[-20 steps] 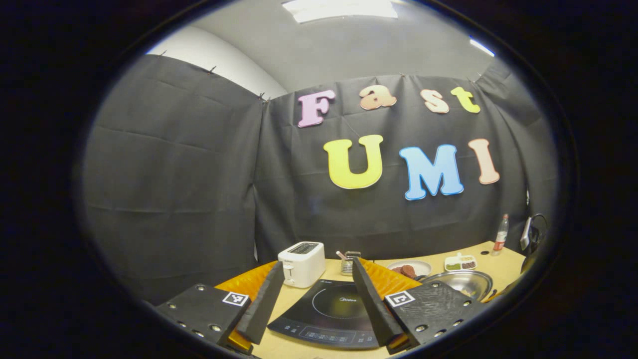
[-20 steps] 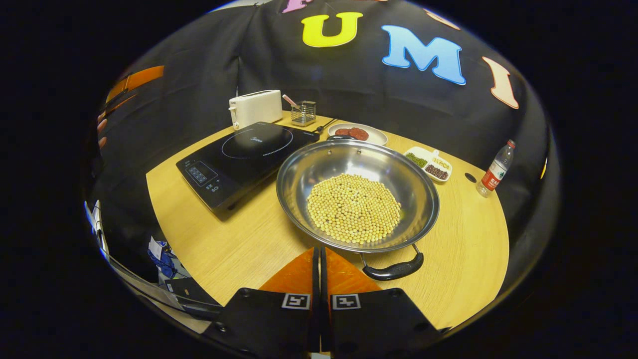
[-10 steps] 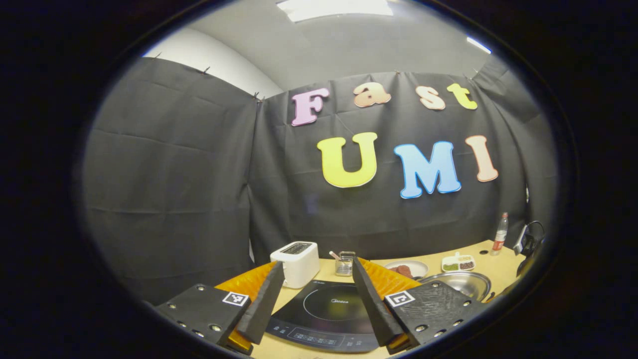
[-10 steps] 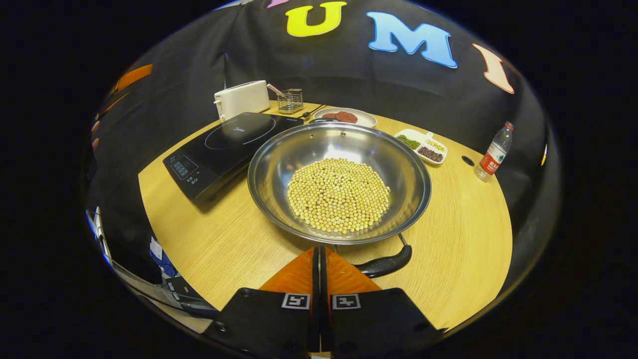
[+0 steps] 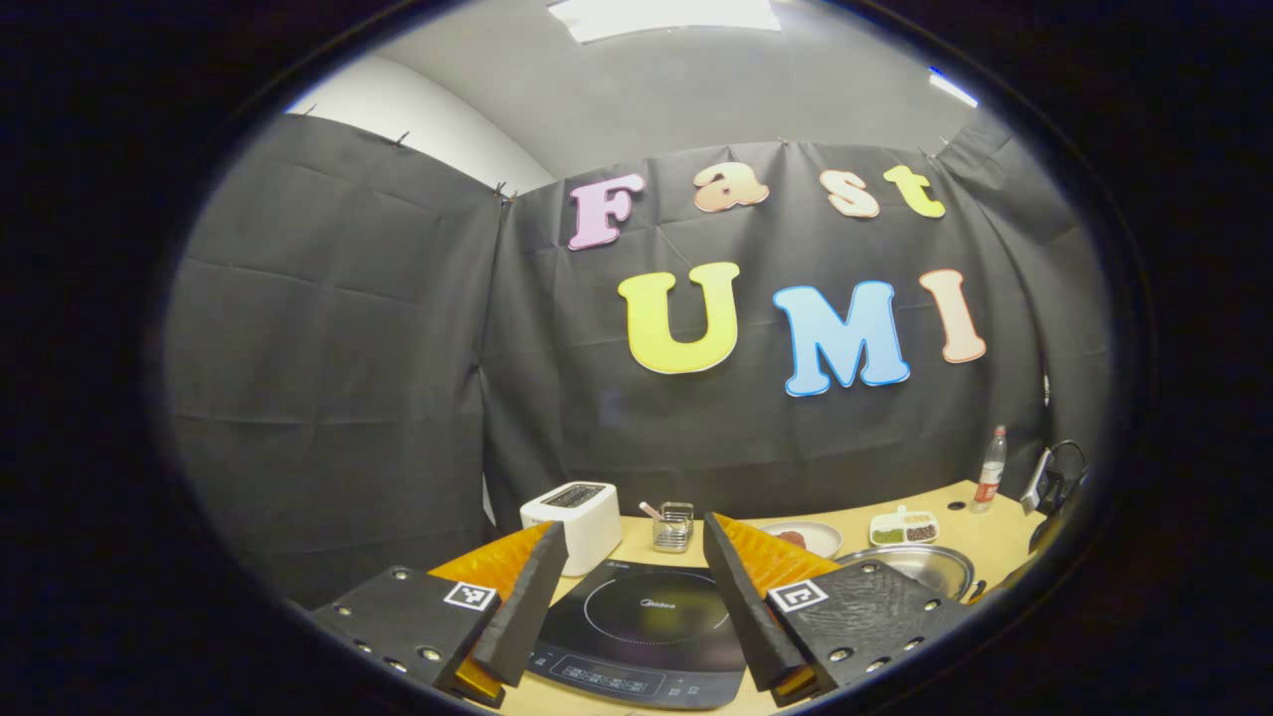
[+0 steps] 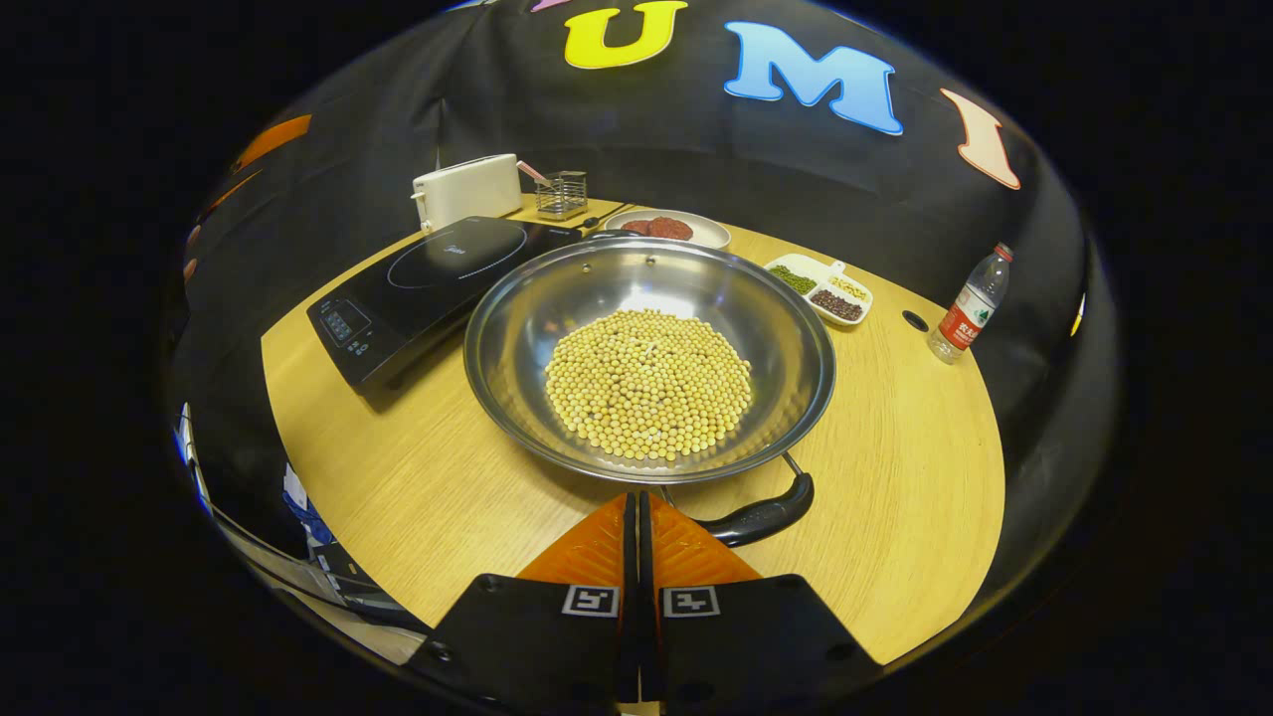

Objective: First push the handle of the pot to place it horizontally, then grasp the pot with both hands and set it on the induction cooktop.

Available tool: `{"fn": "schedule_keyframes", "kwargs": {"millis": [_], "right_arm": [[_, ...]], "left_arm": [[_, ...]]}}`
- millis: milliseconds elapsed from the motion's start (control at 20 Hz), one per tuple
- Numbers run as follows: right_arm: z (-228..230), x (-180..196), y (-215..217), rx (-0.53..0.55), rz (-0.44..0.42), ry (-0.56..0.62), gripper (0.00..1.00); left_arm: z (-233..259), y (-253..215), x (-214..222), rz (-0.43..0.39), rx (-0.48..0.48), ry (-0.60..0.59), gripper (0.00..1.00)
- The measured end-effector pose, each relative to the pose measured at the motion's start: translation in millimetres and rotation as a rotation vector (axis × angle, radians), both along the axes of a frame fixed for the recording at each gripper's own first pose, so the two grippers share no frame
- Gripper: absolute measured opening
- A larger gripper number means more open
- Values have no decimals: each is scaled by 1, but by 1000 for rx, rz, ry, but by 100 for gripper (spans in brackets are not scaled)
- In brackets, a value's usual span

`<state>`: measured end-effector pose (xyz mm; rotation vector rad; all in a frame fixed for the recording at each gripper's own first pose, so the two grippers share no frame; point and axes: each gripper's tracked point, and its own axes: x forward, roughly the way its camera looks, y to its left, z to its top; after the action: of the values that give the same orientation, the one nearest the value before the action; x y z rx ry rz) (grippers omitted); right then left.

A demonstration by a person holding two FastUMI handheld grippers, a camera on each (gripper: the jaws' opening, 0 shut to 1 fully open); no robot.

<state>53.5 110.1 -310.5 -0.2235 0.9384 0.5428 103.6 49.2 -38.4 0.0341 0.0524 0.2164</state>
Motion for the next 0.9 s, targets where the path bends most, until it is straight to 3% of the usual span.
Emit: {"fn": "schedule_keyframes", "kwargs": {"millis": [900], "right_arm": [[-13, 55, -52, -36, -94, 3, 2]], "left_arm": [[-14, -22, 13, 6, 11, 34, 81]]}}
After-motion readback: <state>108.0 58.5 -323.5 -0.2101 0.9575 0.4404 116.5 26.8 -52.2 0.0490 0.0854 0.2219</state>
